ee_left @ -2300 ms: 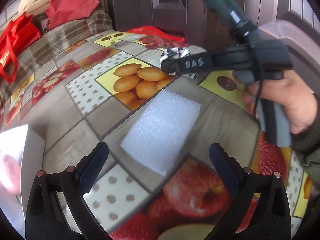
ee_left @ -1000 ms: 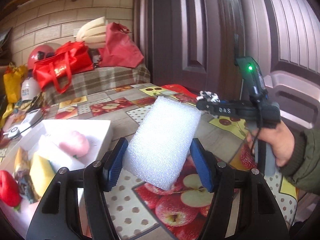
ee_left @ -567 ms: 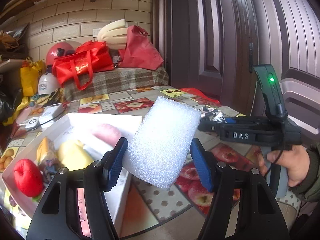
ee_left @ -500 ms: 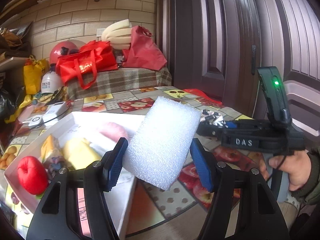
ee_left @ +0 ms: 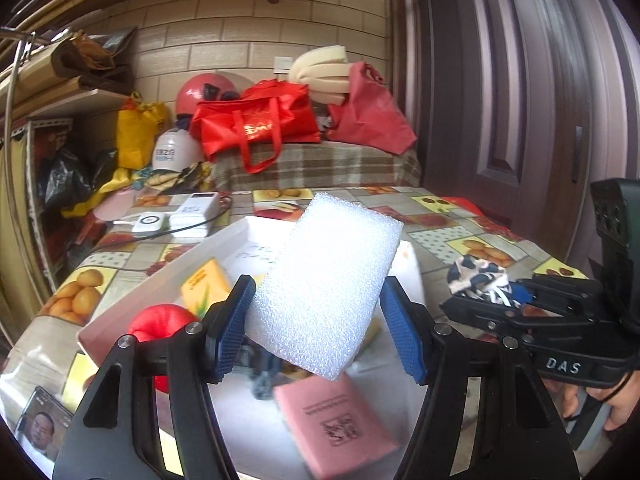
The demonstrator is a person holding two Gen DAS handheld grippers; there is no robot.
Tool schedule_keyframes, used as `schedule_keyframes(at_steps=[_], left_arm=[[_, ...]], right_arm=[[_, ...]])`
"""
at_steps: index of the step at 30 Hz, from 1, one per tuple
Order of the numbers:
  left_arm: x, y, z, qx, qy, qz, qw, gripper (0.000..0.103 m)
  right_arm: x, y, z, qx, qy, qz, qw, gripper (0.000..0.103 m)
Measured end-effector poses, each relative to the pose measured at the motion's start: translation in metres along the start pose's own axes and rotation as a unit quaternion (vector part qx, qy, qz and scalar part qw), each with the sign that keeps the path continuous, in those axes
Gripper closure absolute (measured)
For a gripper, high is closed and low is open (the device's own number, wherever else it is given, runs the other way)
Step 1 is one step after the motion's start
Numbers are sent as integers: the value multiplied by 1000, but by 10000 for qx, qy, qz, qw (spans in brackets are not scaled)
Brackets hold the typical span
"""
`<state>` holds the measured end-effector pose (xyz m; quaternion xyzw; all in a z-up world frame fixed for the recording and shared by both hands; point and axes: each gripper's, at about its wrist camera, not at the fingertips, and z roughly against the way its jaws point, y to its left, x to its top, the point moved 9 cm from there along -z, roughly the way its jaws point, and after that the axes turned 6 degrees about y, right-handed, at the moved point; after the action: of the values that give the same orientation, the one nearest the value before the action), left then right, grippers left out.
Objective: Organize soft objects
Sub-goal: 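Carry the foam block and patterned cloth toward the tray with both tools, then lower the foam block and patterned cloth into the tray and open both tools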
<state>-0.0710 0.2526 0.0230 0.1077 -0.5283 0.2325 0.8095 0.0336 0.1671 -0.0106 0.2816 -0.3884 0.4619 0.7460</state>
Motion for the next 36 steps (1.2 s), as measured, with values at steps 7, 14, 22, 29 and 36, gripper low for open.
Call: schedule_keyframes(at_steps=[7,14,22,29,36], left_arm=[[4,35,-16,246,87,297,9992,38],[5,60,-23,215,137,819,9963,38],[7,48,-22,274,83,531,9982,38],[7,48,-21,263,72,547,9981,38],[7,50,-23,268,113,621,9976,38]], right_arm=[[3,17,-14,63,113,98,9999,63],[4,20,-25,133,299,81,9994,63],[9,36,-40,188,390,285,9987,63],[20,40,-61,190,501,366,9979,63],[36,41,-80,40,444,407,9982,63]])
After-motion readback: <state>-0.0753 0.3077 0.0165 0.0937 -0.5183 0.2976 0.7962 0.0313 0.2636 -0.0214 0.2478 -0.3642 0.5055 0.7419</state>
